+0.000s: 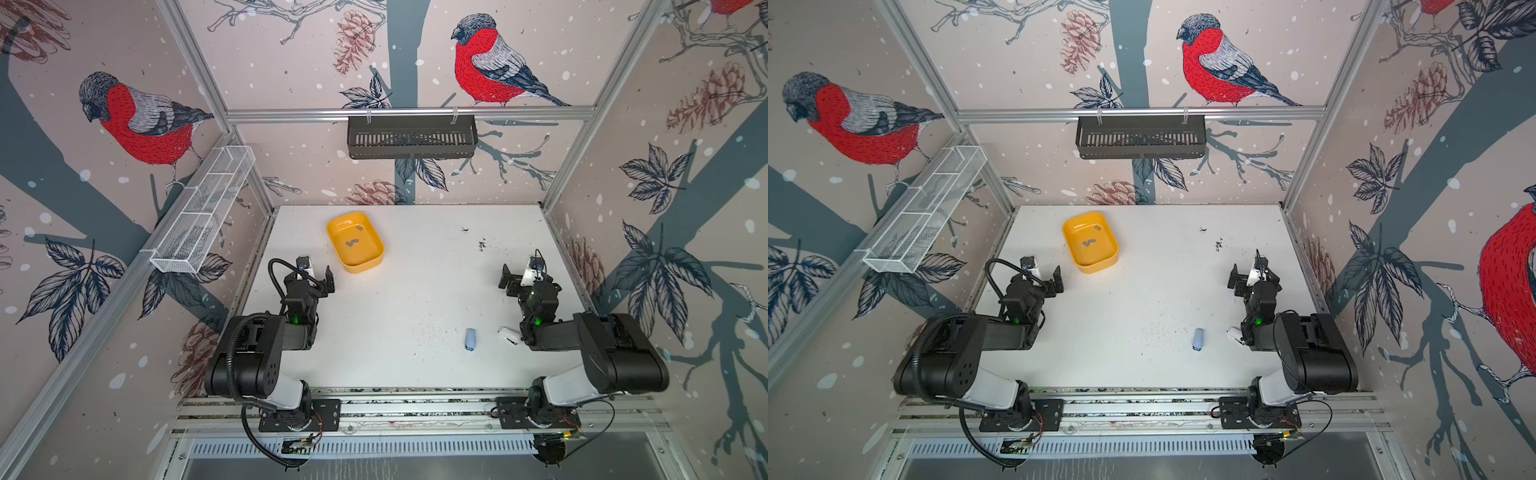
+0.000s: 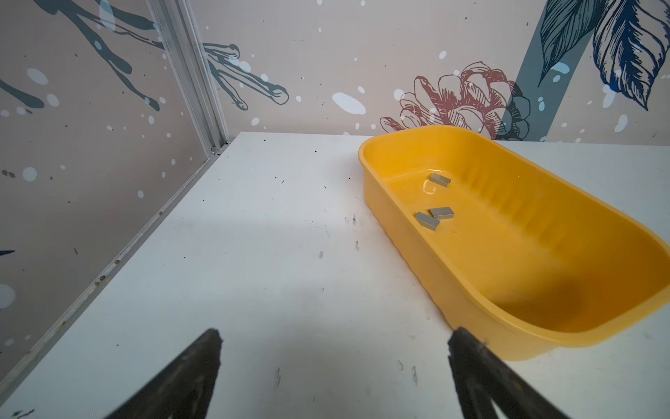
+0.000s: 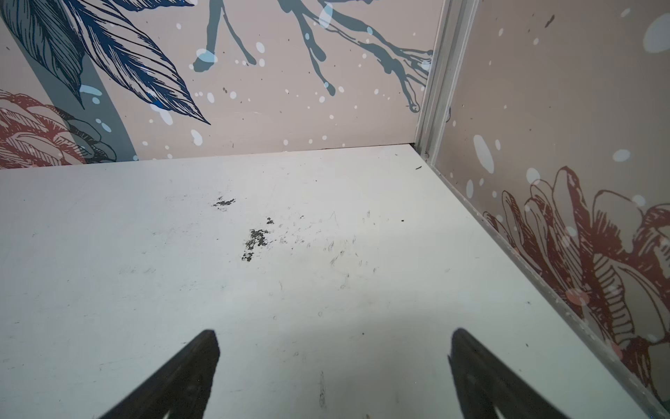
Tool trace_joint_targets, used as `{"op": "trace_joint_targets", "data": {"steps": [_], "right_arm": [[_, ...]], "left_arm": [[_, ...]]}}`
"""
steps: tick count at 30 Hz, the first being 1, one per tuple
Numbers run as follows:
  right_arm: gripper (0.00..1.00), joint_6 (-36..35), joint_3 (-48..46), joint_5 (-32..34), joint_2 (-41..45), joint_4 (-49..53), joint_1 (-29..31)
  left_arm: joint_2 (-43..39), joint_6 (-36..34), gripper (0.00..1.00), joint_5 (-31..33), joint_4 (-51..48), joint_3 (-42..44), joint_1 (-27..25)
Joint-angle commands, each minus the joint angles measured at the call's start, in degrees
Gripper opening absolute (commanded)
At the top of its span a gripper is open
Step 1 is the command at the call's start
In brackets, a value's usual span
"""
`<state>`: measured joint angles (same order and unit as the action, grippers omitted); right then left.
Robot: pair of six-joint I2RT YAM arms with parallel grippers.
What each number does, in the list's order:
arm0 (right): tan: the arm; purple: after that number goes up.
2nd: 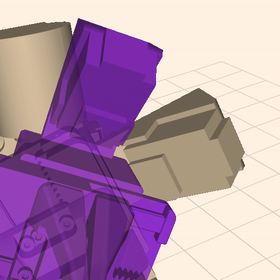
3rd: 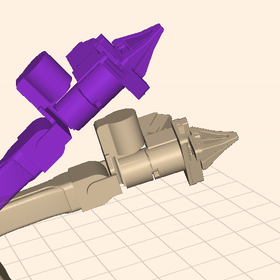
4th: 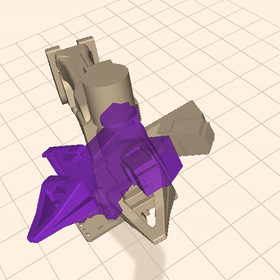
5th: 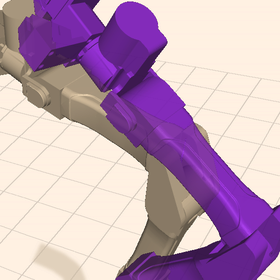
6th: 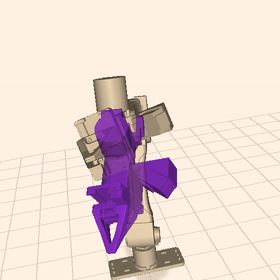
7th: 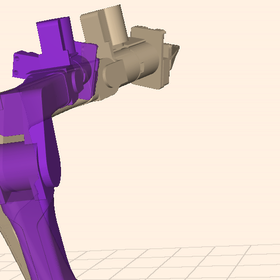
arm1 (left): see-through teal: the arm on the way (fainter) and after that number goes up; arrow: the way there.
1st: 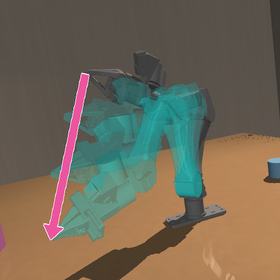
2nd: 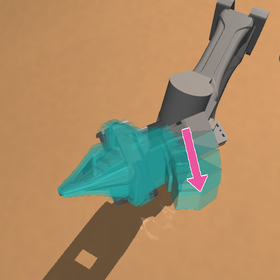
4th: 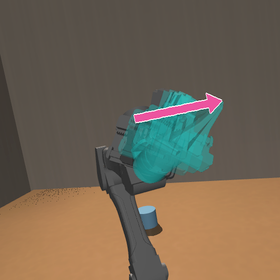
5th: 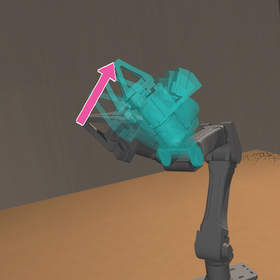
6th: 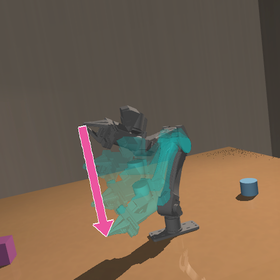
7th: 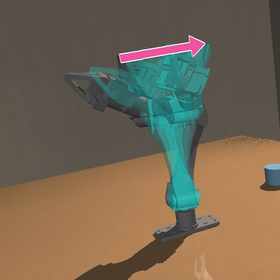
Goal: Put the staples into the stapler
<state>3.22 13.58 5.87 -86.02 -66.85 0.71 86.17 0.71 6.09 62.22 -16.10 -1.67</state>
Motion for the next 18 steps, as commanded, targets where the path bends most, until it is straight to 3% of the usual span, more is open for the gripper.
{"op": "trace_joint_targets", "data": {"steps": [1, 18], "right_arm": [[1.00, 0.46, -0.05, 0.04, 0.06, -1.46, 0.06], [1.00, 0.40, -0.05, 0.15, 0.06, -1.55, 0.08]], "left_arm": [[-0.13, -0.01, 0.97, 0.07, 1.77, -0.16, 0.09], [-0.13, -0.01, 0.97, 0.06, 1.77, -0.18, 0.09]]}}
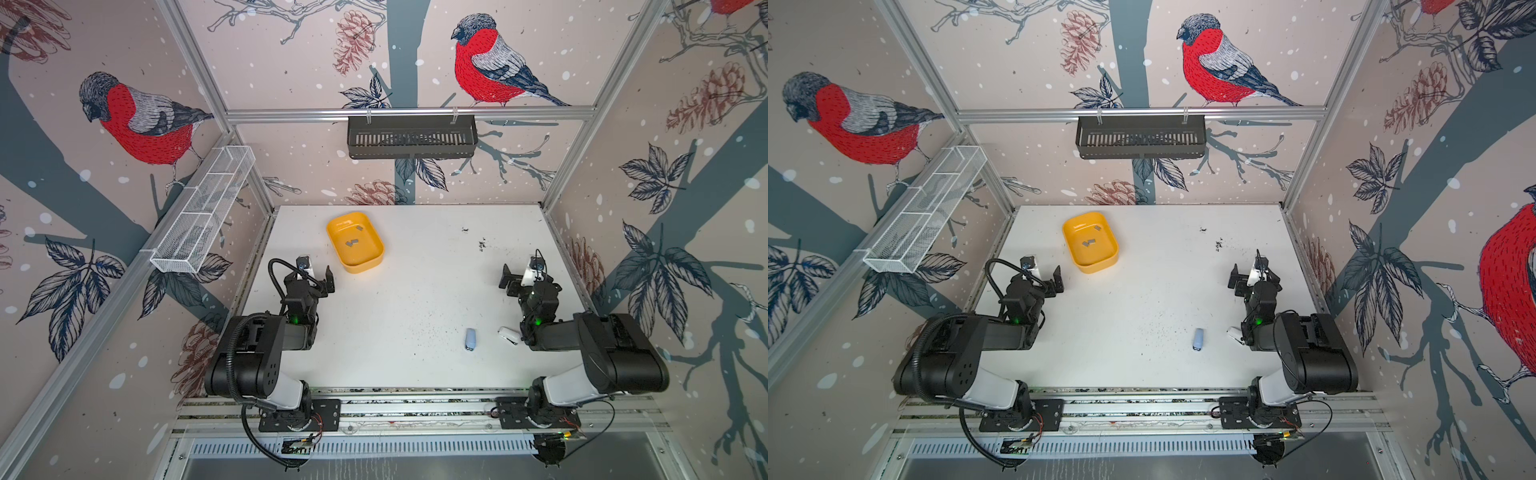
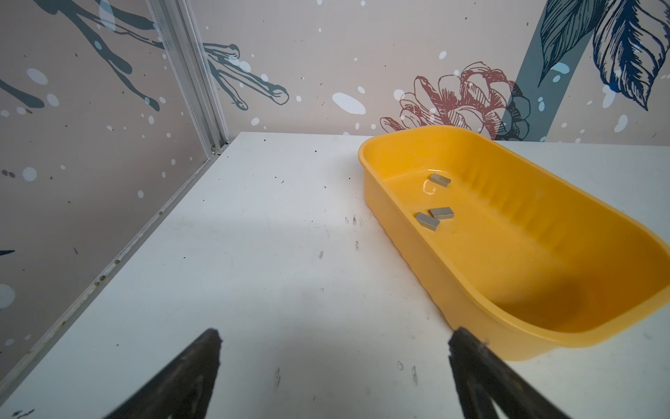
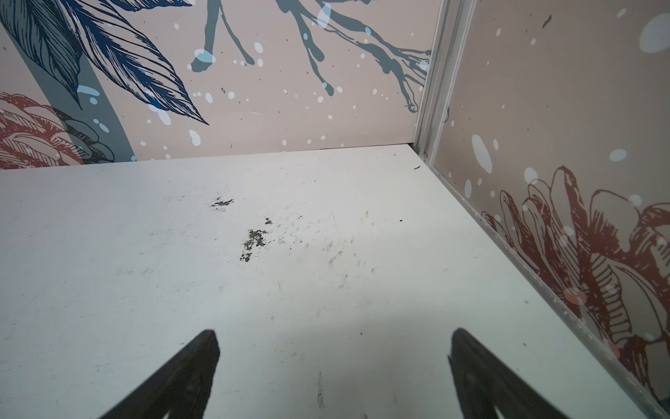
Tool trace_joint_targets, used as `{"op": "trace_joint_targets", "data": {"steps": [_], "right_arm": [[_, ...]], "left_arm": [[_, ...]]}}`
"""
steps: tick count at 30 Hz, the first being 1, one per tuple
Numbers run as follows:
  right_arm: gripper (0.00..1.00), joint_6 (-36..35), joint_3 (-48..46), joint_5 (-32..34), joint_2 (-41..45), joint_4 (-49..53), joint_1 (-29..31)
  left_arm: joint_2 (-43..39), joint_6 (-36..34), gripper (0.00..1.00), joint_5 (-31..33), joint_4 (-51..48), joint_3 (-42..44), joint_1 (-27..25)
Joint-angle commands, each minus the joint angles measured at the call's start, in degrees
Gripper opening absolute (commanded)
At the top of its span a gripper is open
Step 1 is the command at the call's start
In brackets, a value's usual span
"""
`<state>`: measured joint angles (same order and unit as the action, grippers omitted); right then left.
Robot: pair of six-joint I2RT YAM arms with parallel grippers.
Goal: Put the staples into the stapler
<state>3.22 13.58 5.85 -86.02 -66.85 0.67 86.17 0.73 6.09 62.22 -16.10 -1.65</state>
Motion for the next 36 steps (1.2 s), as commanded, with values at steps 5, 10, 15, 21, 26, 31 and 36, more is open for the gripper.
{"op": "trace_joint_targets", "data": {"steps": [5, 10, 15, 21, 26, 31, 36], "right_arm": [[1.00, 0.65, -0.05, -0.68, 0.06, -1.45, -0.29], [1.00, 0.75, -0.03, -1.01, 0.07, -1.35, -0.50], [1.00, 0.52, -0.05, -0.07, 0.00, -1.42, -0.01], [1.00, 0.50, -0.05, 0.02, 0.12, -1.42, 0.08], [0.99, 0.47, -0.05, 0.04, 0.04, -1.48, 0.04], [0.99, 0.56, -0.14, 0.02, 0.21, -1.62, 0.04], [1.00, 0.51, -0.22, 0.05, 0.16, -1.62, 0.04]], "left_arm": [[-0.13, -0.01, 0.97, 0.02, 1.77, -0.21, 0.08], [-0.13, -0.03, 0.97, 0.06, 1.76, -0.18, 0.09], [-0.13, -0.03, 0.98, -0.02, 1.75, -0.10, 0.10], [-0.13, -0.03, 0.97, 0.00, 1.77, -0.16, 0.09], [-0.21, -0.03, 0.97, 0.04, 1.82, -0.08, 0.10], [-0.29, -0.12, 0.98, 0.05, 1.94, 0.03, 0.09], [-0.29, -0.12, 0.97, 0.04, 1.94, 0.09, 0.06]]}}
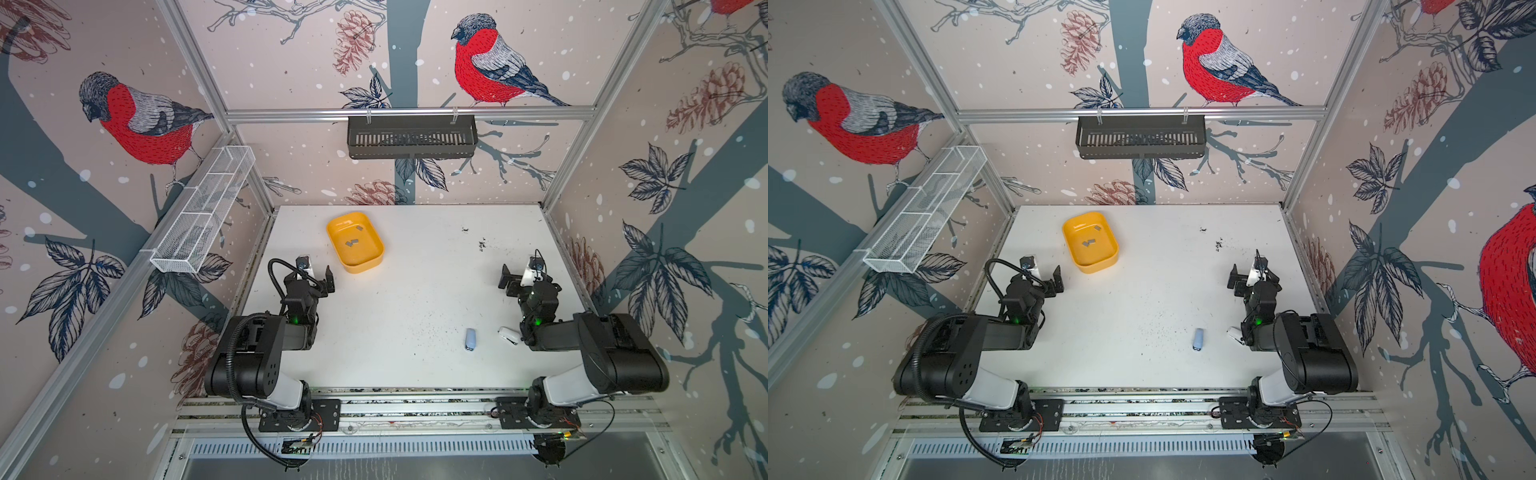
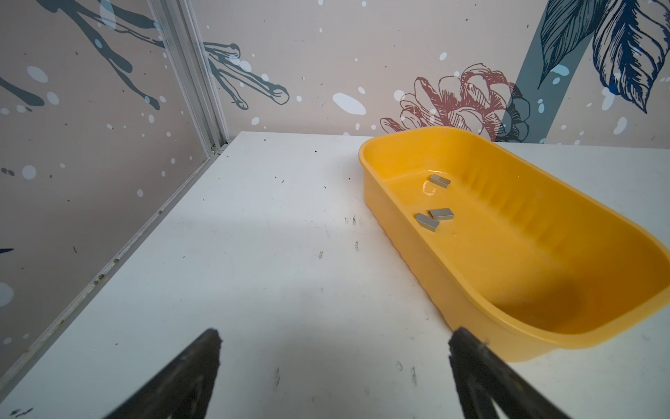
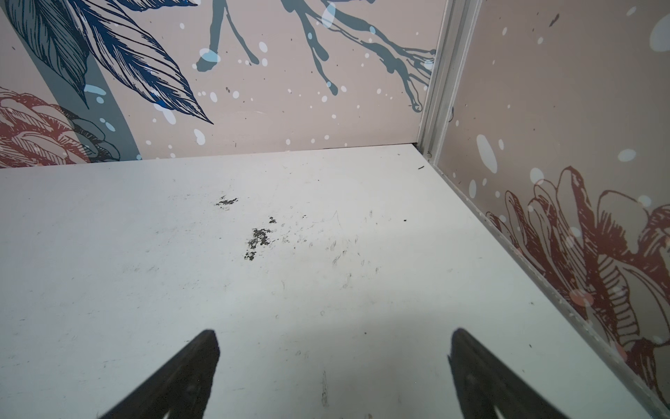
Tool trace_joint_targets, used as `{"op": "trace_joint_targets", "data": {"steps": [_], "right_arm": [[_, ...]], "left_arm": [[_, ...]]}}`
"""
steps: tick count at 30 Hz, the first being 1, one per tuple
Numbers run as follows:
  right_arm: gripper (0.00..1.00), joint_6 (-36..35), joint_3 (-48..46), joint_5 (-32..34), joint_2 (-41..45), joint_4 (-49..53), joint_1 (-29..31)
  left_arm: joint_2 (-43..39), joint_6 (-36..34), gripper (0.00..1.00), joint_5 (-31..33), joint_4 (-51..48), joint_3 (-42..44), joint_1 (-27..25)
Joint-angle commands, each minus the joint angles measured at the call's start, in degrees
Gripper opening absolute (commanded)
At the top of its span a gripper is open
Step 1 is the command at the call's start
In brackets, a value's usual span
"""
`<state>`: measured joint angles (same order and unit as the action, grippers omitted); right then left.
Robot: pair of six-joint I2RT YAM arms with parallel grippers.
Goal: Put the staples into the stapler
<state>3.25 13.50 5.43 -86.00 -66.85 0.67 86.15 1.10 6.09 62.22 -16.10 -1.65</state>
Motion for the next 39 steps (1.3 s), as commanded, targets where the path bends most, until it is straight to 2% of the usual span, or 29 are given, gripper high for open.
{"op": "trace_joint_targets", "data": {"steps": [1, 8, 23, 30, 36, 39], "right_arm": [[0.99, 0.45, -0.14, 0.50, 0.28, -1.68, 0.04], [0.99, 0.94, -1.54, 1.30, 1.62, -3.15, 0.04], [1.00, 0.05, -2.86, 3.53, 6.92, -1.04, 1.55], [0.99, -1.55, -1.63, 8.69, 10.51, 4.35, 5.14], [0.99, -2.09, 0.54, 10.20, 13.42, 9.67, 6.31], [0.99, -0.76, 1.41, 10.39, 17.15, 13.30, 7.01]], "left_arm": [[-0.24, -0.49, 0.97, 0.06, 1.96, 0.10, 0.09], [-1.47, -0.84, 0.97, -0.95, 3.67, 1.57, 0.03], [-7.74, -0.53, 0.97, 1.60, 1.35, 3.26, -0.77], [-11.23, 0.83, 0.98, 3.21, -3.33, 2.61, -0.89], [-12.35, 0.50, 0.98, 3.29, -8.18, 0.49, -1.97], [-14.34, 0.02, 0.98, 5.41, -11.34, -0.59, -3.78]]}}
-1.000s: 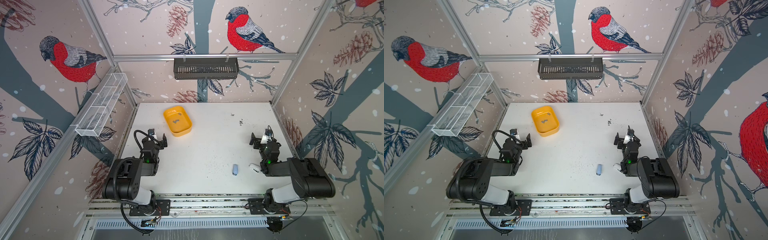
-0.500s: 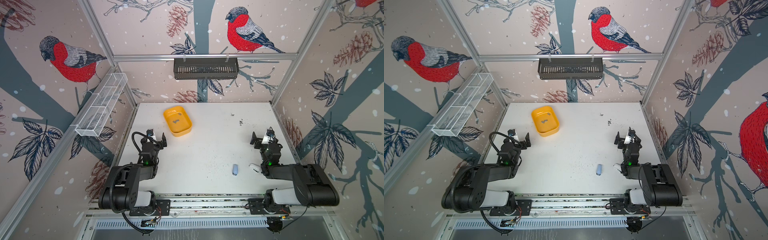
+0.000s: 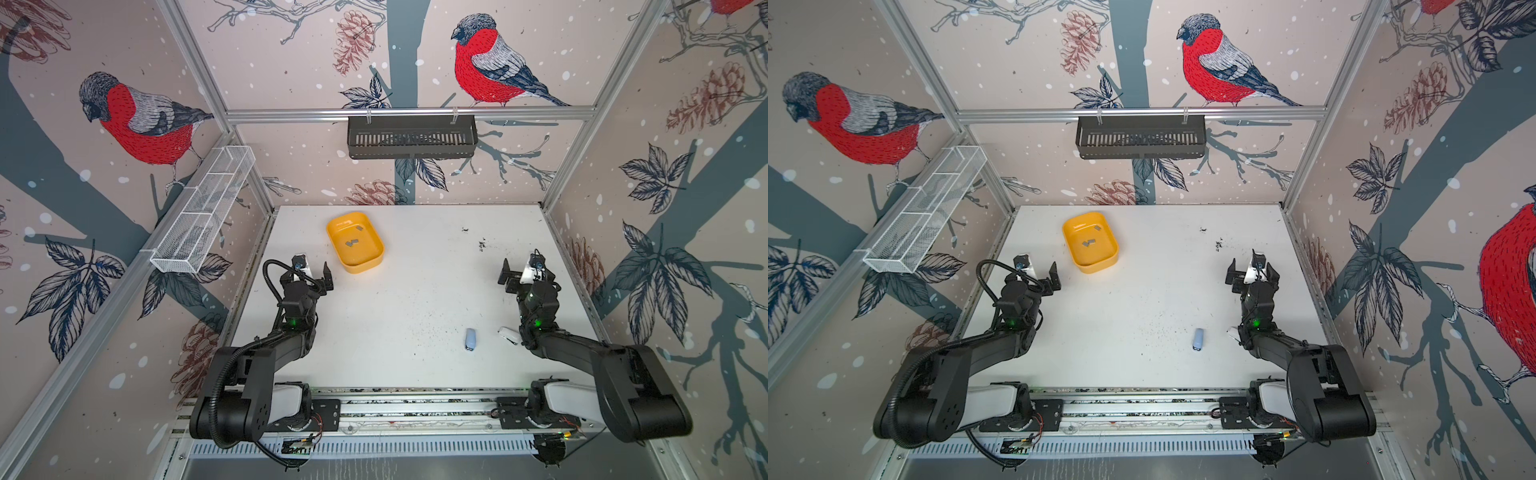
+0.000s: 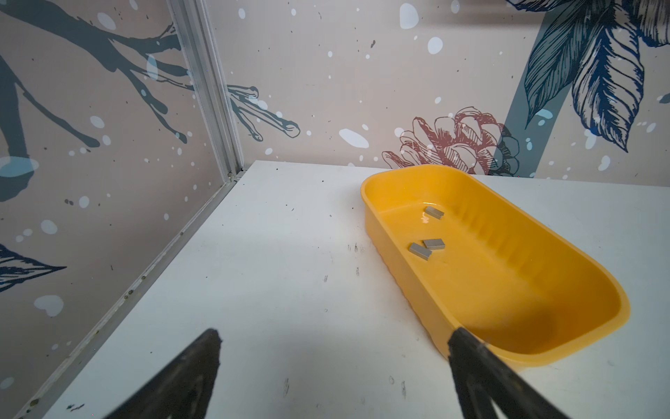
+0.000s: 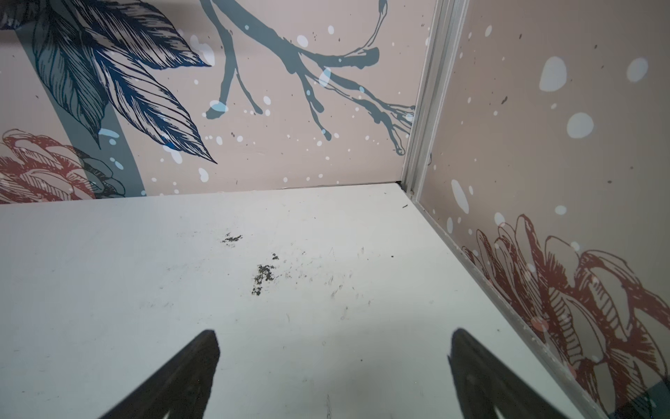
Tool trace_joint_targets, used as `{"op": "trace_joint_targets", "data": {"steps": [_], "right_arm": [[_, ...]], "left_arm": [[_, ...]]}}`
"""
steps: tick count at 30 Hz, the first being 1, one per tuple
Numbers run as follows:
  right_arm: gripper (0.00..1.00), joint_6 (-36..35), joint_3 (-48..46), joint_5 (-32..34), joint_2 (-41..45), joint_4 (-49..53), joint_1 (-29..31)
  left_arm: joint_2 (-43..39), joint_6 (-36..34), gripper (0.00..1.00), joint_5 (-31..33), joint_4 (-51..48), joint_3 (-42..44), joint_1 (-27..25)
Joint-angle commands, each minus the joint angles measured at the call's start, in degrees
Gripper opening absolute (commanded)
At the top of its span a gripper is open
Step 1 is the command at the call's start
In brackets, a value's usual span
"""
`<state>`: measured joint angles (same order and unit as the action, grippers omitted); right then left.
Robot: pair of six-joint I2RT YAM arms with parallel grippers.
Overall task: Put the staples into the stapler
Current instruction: 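Reach the right gripper down to the light-blue stapler while the left arm lifts forward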
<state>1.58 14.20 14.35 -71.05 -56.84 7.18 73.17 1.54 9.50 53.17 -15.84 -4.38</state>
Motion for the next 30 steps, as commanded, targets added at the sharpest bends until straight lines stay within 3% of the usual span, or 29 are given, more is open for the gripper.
{"op": "trace_joint_targets", "data": {"steps": [1, 8, 15, 19, 30], "right_arm": [[0.99, 1.36, 0.95, 1.79, 3.59, 4.58, 1.04], [1.00, 8.52, 1.73, 3.72, 14.02, 16.78, 5.92], [0.99, 17.39, 1.73, -0.93, 24.56, 31.30, 11.58], [0.99, 25.14, 3.64, -1.20, 25.94, 41.55, 15.18], [1.00, 37.08, 9.70, 13.77, 21.21, 61.46, 35.06]], "left_arm": [[-2.57, -0.65, 0.98, 2.72, -2.94, -0.86, -1.84], [-11.97, 4.08, 0.97, 1.44, -10.49, -1.59, -7.03], [-21.00, 9.46, 0.97, -0.23, -20.06, -3.08, -13.71], [-23.79, 11.21, 0.97, -1.78, -26.55, -5.36, -18.81], [-22.29, 10.21, 0.97, -7.94, -54.49, -22.88, -34.33]]}}
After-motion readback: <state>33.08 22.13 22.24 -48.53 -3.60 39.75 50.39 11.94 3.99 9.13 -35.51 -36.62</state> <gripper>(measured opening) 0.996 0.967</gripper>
